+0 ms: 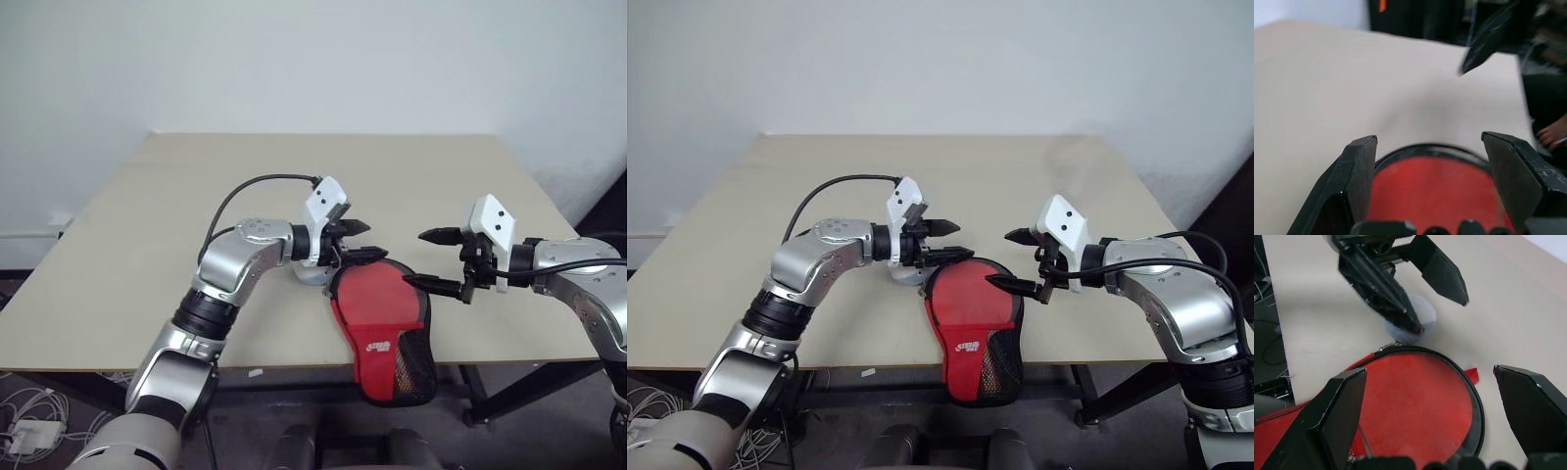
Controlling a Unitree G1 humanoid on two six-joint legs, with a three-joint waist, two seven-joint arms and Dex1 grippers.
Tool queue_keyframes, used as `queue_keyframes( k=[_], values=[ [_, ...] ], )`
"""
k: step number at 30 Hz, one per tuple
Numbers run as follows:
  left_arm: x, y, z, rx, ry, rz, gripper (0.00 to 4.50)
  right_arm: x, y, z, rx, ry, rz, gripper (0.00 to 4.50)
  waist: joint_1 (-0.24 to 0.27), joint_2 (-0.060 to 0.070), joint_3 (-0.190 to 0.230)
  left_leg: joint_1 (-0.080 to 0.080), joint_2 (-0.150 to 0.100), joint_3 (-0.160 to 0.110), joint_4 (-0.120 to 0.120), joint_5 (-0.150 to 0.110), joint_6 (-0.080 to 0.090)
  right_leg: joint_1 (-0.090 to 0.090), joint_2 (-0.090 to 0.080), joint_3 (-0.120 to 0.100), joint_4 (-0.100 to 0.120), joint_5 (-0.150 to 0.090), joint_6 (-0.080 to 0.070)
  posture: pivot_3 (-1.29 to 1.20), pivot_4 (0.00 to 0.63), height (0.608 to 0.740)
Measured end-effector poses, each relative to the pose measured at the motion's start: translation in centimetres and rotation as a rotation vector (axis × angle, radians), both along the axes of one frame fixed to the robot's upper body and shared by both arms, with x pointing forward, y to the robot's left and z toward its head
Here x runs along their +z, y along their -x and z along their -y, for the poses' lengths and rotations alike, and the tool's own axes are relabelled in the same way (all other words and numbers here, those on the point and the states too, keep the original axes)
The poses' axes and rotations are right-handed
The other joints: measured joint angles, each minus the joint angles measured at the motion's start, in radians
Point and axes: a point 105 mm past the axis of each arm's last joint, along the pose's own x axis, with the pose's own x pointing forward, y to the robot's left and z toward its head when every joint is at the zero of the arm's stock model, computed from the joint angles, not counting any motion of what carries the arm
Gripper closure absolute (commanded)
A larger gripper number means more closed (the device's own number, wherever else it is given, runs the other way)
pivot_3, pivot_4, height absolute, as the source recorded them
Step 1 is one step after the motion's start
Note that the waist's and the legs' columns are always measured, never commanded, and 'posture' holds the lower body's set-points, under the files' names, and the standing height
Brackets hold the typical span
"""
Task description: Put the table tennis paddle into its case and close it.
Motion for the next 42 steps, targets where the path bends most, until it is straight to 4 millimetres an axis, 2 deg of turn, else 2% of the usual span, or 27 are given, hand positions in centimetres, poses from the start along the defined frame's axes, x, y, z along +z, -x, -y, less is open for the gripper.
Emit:
queue_keyframes(
  k=[3,7,8,10,12,18,26,29,32,42],
  values=[
    [-0.6,1.6,0.4,-0.062,0.003,0.000,0.90,-0.2,-0.4,0.6,-0.025,0.014,-0.004,0.00,-0.002,0.000,0.000,0.000,0.000,0.000,0.000,0.000,0.000,0.000,0.000,0.001,0.000,0.000,0.000,0.00,0.000,0.740],
    [-3.3,3.3,0.7,-0.096,-0.026,-0.055,0.90,-0.1,-1.2,1.5,-0.057,0.028,0.010,0.00,-0.002,0.000,0.000,0.000,0.000,0.000,0.001,0.000,0.000,0.000,0.000,0.000,0.000,0.000,0.000,0.00,0.000,0.740],
    [-3.8,3.4,0.8,-0.094,-0.038,-0.049,1.06,0.1,-1.5,1.7,-0.064,0.030,0.018,0.00,-0.002,0.000,0.000,0.000,0.000,0.000,0.001,0.000,0.000,0.001,0.000,0.000,0.000,0.000,0.000,0.00,0.000,0.740],
    [-4.5,3.8,1.0,-0.099,-0.048,-0.049,1.50,0.4,-2.0,1.9,-0.077,0.034,0.034,0.00,-0.002,0.000,0.000,0.000,0.000,0.000,0.001,0.000,0.000,0.001,0.000,0.000,0.000,0.000,0.000,0.00,0.000,0.740],
    [-5.4,4.4,1.3,-0.105,-0.055,-0.062,2.14,0.5,-2.4,2.3,-0.092,0.039,0.044,0.00,-0.002,0.000,0.000,0.000,0.000,0.000,0.001,0.000,0.000,0.000,0.000,0.000,0.000,0.000,0.000,0.00,0.000,0.740],
    [-7.8,5.9,1.2,-0.109,-0.095,-0.092,4.39,1.2,-4.8,2.6,-0.160,0.018,0.080,0.00,-0.003,0.001,0.000,0.001,0.000,0.000,0.000,0.000,0.000,0.000,0.000,0.001,0.001,0.000,0.000,0.00,0.000,0.740],
    [-8.8,5.8,1.0,-0.071,-0.144,-0.029,4.45,1.5,-7.8,0.3,-0.177,-0.024,0.065,0.00,-0.003,0.001,-0.001,0.001,0.000,0.000,0.000,0.000,0.000,0.000,0.000,0.001,0.001,0.003,-0.005,0.00,0.000,0.740],
    [-9.6,6.2,0.6,-0.054,-0.169,-0.031,4.45,1.3,-9.1,-1.2,-0.179,-0.041,0.028,0.00,-0.005,0.002,-0.001,0.001,0.000,0.000,0.000,0.000,0.000,0.000,0.001,0.001,0.002,0.003,-0.005,0.00,0.000,0.740],
    [-10.4,6.6,0.1,-0.043,-0.189,-0.035,4.45,0.9,-10.0,-3.3,-0.154,-0.052,-0.013,0.00,-0.009,0.003,-0.001,0.002,0.000,0.000,-0.001,0.000,0.000,0.000,0.001,0.001,0.003,0.003,-0.005,0.00,0.000,0.740],
    [-11.1,6.8,-0.1,-0.033,-0.190,-0.031,4.45,-1.3,-11.9,-10.3,-0.083,-0.068,-0.176,0.00,-0.028,0.005,-0.001,0.003,-0.001,-0.001,-0.003,0.001,-0.001,0.000,0.001,0.001,0.004,0.004,-0.006,0.00,0.000,0.740]
  ],
)
